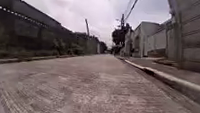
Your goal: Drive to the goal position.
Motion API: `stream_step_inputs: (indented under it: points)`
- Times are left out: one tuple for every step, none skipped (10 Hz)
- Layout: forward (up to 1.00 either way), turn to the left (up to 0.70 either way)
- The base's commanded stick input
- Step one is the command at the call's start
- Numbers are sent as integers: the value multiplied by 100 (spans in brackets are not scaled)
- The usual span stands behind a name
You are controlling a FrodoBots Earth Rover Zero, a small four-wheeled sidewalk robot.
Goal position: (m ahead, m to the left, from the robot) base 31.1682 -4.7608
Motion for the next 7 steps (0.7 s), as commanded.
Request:
stream_step_inputs:
  points:
    - [100,-40]
    - [100,-40]
    - [100,-40]
    - [100,-40]
    - [100,-40]
    - [100,-36]
    - [100,-10]
